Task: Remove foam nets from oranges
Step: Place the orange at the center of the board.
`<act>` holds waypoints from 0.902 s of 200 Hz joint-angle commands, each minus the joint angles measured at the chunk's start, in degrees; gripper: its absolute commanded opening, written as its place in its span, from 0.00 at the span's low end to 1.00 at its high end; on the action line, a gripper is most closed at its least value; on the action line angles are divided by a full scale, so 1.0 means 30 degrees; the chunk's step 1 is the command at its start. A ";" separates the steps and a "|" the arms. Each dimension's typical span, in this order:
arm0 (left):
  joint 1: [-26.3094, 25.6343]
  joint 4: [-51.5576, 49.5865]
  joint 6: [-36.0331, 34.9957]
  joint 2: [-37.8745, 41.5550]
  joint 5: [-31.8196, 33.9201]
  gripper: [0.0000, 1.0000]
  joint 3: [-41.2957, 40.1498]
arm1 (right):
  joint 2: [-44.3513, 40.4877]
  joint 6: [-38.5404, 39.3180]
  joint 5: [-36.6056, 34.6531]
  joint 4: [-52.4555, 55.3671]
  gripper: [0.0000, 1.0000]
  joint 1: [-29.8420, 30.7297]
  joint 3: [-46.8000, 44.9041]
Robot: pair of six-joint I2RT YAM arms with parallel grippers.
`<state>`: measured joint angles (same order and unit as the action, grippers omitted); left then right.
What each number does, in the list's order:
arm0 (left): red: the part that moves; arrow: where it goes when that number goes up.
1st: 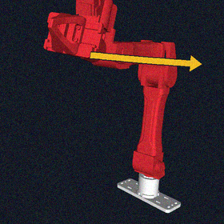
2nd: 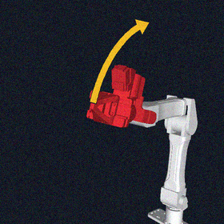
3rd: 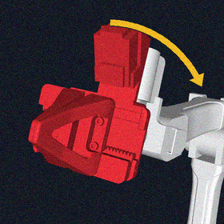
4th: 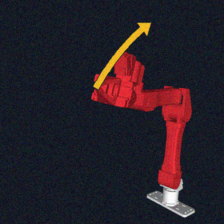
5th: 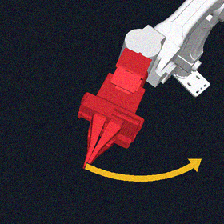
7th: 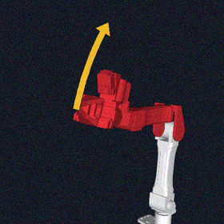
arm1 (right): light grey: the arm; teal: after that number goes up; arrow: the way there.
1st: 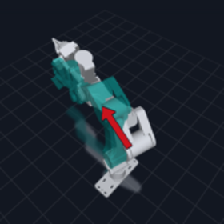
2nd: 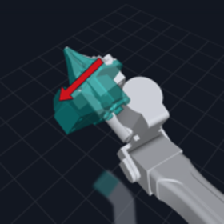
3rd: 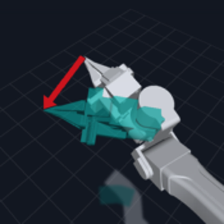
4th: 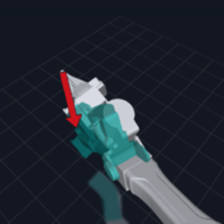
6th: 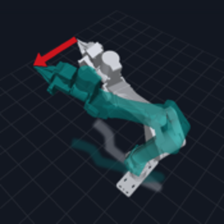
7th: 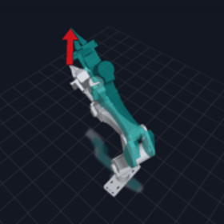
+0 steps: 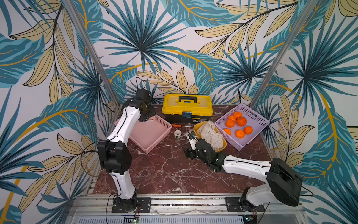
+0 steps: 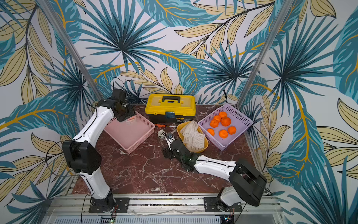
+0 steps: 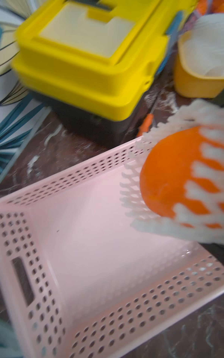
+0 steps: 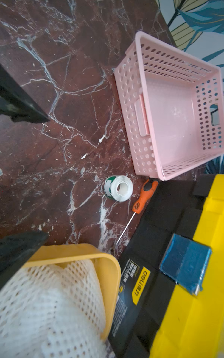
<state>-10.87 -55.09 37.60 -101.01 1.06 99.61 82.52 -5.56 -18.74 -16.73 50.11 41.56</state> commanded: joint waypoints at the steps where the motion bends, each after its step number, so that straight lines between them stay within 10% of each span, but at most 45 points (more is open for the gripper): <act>1: -0.2367 0.2523 0.1657 0.2161 -0.0437 0.67 -0.4164 | -0.0767 -0.0574 -0.1458 -0.1011 0.88 -0.0162 -0.0718; 60: -0.9390 0.8514 0.3831 0.5665 0.1302 0.66 -1.3086 | -0.2316 -0.2549 -0.2228 -0.1835 0.88 -0.1881 -0.2249; 180: -1.1200 0.9780 0.2934 0.4459 -0.2235 0.77 -1.5337 | -0.2731 -0.4153 -0.0568 -0.1634 0.89 -0.4097 -0.2809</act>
<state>-44.36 -27.31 47.86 -85.34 -3.27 52.31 73.65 -17.63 -21.32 -21.54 37.95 32.99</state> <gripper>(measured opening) 0.767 0.885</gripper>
